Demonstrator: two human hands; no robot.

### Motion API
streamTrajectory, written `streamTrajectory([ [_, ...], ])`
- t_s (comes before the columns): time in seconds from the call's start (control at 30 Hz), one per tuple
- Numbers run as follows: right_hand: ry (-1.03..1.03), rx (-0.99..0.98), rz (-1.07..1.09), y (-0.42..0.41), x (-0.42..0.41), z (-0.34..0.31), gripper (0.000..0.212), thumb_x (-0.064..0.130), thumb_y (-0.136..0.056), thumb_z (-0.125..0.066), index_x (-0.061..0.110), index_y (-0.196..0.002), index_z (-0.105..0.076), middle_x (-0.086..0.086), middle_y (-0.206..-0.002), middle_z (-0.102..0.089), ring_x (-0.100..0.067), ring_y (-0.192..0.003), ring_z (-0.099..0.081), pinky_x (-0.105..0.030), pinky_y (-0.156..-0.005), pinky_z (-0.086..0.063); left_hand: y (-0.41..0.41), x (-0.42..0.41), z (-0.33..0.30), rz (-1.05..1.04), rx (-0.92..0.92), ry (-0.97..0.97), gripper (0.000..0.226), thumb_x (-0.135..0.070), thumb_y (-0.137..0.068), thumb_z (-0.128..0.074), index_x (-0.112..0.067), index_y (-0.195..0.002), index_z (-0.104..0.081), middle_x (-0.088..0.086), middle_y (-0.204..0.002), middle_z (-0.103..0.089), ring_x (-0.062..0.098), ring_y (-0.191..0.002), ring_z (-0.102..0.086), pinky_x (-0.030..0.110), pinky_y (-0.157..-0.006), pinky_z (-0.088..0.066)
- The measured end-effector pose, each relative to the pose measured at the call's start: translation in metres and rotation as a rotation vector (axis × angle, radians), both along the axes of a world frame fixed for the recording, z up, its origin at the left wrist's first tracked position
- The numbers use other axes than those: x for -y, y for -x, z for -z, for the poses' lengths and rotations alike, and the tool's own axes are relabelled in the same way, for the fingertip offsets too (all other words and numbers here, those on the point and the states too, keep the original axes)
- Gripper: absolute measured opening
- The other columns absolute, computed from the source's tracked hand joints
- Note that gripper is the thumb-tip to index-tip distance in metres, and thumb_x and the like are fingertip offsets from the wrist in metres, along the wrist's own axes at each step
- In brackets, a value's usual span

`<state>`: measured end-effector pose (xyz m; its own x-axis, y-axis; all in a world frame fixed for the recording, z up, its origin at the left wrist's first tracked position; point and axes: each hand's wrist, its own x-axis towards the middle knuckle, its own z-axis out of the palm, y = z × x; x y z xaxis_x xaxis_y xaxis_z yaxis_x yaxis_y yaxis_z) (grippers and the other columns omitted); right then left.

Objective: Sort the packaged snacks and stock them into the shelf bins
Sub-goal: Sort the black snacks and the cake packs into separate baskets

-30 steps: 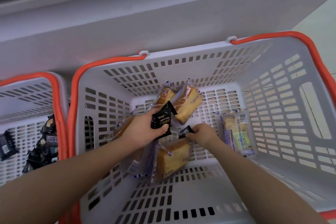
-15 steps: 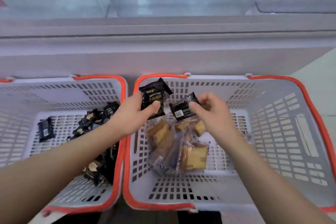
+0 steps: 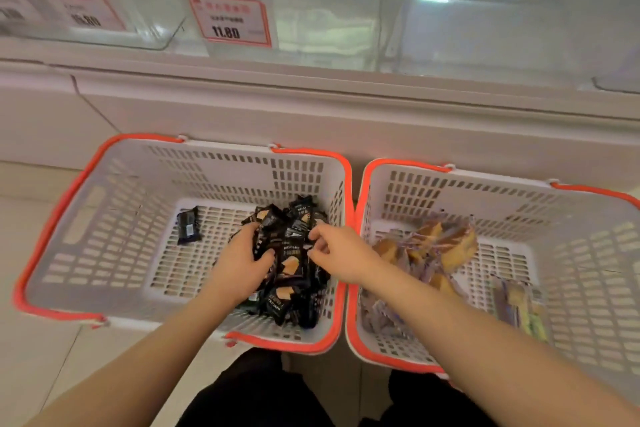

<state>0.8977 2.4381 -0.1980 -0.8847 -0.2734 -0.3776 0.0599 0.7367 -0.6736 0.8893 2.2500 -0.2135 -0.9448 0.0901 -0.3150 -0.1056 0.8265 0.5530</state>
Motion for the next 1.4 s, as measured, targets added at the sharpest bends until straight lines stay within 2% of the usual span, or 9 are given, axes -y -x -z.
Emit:
streamTrajectory([
  [0.17, 0.139, -0.118, 0.254, -0.015, -0.021, 0.001, 0.012, 0.018, -0.093, -0.052, 0.02, -0.102, -0.06, 0.016, -0.082, -0.056, 0.002, -0.073, -0.053, -0.003, -0.064, -0.039, 0.003, -0.007, 0.02, 0.343, 0.247, 0.054, 0.07, -0.028, -0.086, -0.059, -0.021, -0.147, -0.025, 0.005, -0.152, -0.027, 0.02, -0.139, -0.028, 0.03, -0.112, -0.024],
  [0.27, 0.125, -0.181, 0.365, -0.03, -0.049, 0.007, 0.012, 0.016, -0.091, -0.053, 0.027, -0.086, -0.055, 0.016, -0.075, -0.057, -0.006, -0.069, -0.058, -0.011, -0.062, -0.041, 0.013, -0.019, 0.012, 0.448, 0.291, 0.102, 0.064, -0.04, -0.086, -0.055, -0.027, -0.145, -0.032, 0.004, -0.152, -0.029, 0.02, -0.14, -0.024, 0.031, -0.112, -0.021],
  [0.47, 0.068, -0.075, 0.661, -0.078, -0.115, 0.041, 0.016, 0.021, -0.094, -0.052, 0.027, -0.08, -0.057, 0.007, -0.074, -0.062, -0.005, -0.069, -0.058, -0.015, -0.058, -0.042, 0.012, -0.086, -0.031, 0.643, -0.197, 0.051, 0.032, -0.028, -0.089, -0.05, -0.014, -0.117, -0.058, 0.003, -0.108, -0.058, 0.021, -0.106, -0.052, 0.034, -0.09, -0.044],
  [0.77, -0.163, 0.427, 0.902, -0.115, -0.251, 0.089, 0.027, 0.025, -0.095, -0.048, 0.01, -0.073, -0.054, -0.011, -0.075, -0.054, -0.027, -0.083, -0.059, -0.03, -0.068, -0.037, -0.002, -0.246, 0.007, 1.228, 0.177, 0.276, 0.021, -0.022, -0.091, -0.046, -0.007, -0.1, -0.058, 0.013, -0.101, -0.061, 0.028, -0.093, -0.057, 0.037, -0.08, -0.047],
  [0.83, -0.245, 0.49, 0.929, -0.119, -0.275, 0.101, 0.039, 0.041, -0.092, -0.053, 0.004, -0.095, -0.063, -0.018, -0.094, -0.063, -0.031, -0.099, -0.061, -0.03, -0.072, -0.041, -0.011, -0.267, 0.031, 1.184, 0.222, 0.391, 0.022, -0.023, -0.093, -0.044, -0.008, -0.101, -0.057, 0.013, -0.105, -0.06, 0.029, -0.096, -0.057, 0.039, -0.081, -0.05],
  [1.0, -0.306, 0.537, 1.088, -0.123, -0.305, 0.13, 0.065, 0.049, -0.074, -0.072, -0.003, -0.11, -0.058, -0.009, -0.079, -0.06, -0.022, -0.075, -0.057, -0.031, -0.06, -0.042, -0.027, -0.297, 0.077, 0.889, 0.312, 0.477, 0.032, -0.016, -0.094, -0.039, -0.005, -0.123, -0.049, 0.016, -0.123, -0.051, 0.03, -0.103, -0.058, 0.038, -0.077, -0.049],
  [1.17, -0.363, 0.611, 1.081, -0.127, -0.299, 0.166, 0.098, 0.051, -0.077, -0.068, -0.001, -0.142, -0.015, -0.022, -0.14, -0.036, -0.035, -0.127, -0.04, -0.043, -0.099, -0.042, -0.039, -0.308, 0.107, 0.788, 0.346, 0.375, 0.044, -0.03, -0.096, -0.042, -0.007, -0.132, -0.033, 0.014, -0.128, -0.048, 0.03, -0.114, -0.051, 0.041, -0.091, -0.045],
  [1.3, -0.467, 0.478, 1.059, -0.13, -0.298, 0.176, 0.081, 0.053, -0.081, -0.062, 0.003, -0.132, -0.025, -0.021, -0.131, -0.041, -0.037, -0.121, -0.044, -0.045, -0.097, -0.043, -0.044, -0.318, 0.125, 0.621, 0.387, 0.347, 0.044, -0.035, -0.092, -0.052, -0.007, -0.124, -0.041, 0.011, -0.125, -0.05, 0.026, -0.113, -0.052, 0.034, -0.087, -0.045],
  [1.4, -0.208, 0.465, 1.053, -0.123, -0.316, 0.173, 0.075, 0.035, -0.078, -0.071, 0.004, -0.131, -0.028, -0.018, -0.128, -0.046, -0.034, -0.117, -0.048, -0.043, -0.093, -0.046, -0.042, -0.327, 0.134, 0.567, 0.458, 0.289, 0.043, -0.035, -0.085, -0.062, -0.007, -0.115, -0.051, 0.013, -0.118, -0.056, 0.026, -0.106, -0.056, 0.036, -0.088, -0.049],
])
